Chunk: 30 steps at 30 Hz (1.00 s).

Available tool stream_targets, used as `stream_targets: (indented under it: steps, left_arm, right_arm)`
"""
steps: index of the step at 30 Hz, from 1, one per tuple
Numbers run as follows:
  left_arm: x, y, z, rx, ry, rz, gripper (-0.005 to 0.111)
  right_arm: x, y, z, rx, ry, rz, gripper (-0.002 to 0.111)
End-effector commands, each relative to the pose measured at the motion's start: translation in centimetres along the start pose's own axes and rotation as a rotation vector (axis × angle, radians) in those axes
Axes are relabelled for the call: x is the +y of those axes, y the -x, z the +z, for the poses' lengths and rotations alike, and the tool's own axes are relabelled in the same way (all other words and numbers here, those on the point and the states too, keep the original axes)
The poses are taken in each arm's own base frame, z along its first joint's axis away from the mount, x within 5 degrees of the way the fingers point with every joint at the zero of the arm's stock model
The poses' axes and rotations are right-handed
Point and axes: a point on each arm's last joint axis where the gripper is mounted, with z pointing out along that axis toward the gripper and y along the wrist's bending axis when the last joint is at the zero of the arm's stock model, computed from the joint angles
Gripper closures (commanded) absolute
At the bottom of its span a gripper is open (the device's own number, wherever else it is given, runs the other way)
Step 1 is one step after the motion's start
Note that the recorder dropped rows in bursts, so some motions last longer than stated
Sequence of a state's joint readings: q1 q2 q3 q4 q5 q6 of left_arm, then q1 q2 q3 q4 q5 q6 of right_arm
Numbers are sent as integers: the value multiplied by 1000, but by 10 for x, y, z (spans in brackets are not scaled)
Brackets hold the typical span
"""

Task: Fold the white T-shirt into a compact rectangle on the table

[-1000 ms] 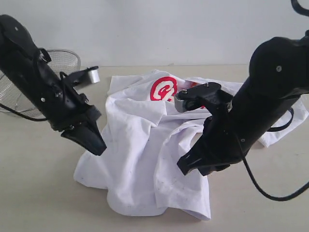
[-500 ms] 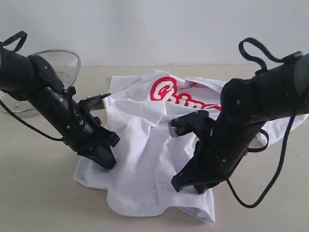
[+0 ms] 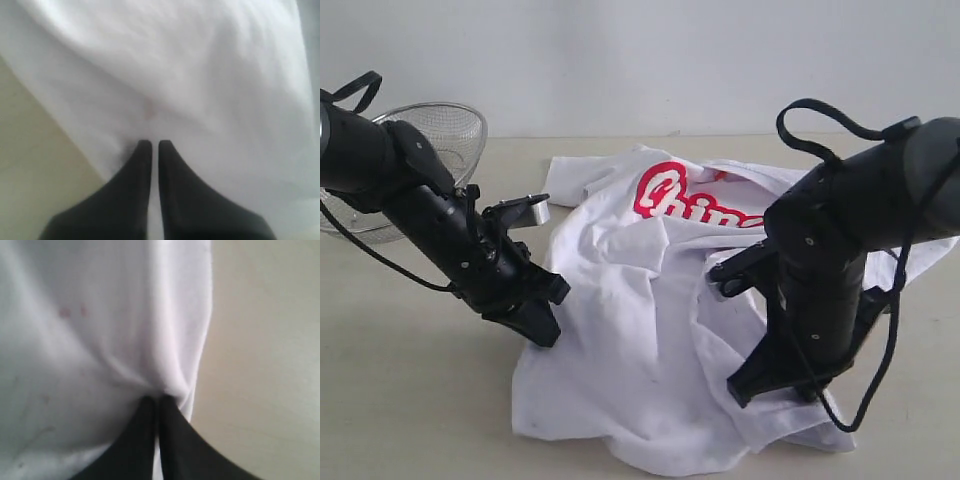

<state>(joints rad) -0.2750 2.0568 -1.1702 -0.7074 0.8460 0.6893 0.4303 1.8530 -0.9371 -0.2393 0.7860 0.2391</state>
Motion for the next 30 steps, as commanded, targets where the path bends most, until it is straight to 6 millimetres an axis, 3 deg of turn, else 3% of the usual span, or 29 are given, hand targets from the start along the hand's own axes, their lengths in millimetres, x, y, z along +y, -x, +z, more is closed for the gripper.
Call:
stream_targets:
  steps: [1, 7, 14, 19, 24, 30]
  left_arm:
    - [-1, 2, 0, -14, 5, -8, 102]
    - [-6, 3, -3, 6, -38, -14, 102]
    - [-46, -1, -18, 52, -357, 81, 102]
    - [-47, -3, -3, 102, -209, 63, 102]
    - [-51, -7, 16, 165, -224, 55, 102]
    - [-42, -9, 21, 199, -129, -1, 102]
  right_arm:
    - [-27, -8, 13, 88, -93, 41, 109]
    - [-39, -10, 16, 99, -64, 97, 109]
    - [-36, -7, 16, 70, -33, 85, 109]
    - [-33, -6, 16, 56, 1, 88, 109]
    - [-31, -4, 16, 42, 29, 88, 109]
    - [-30, -5, 16, 54, 42, 79, 109]
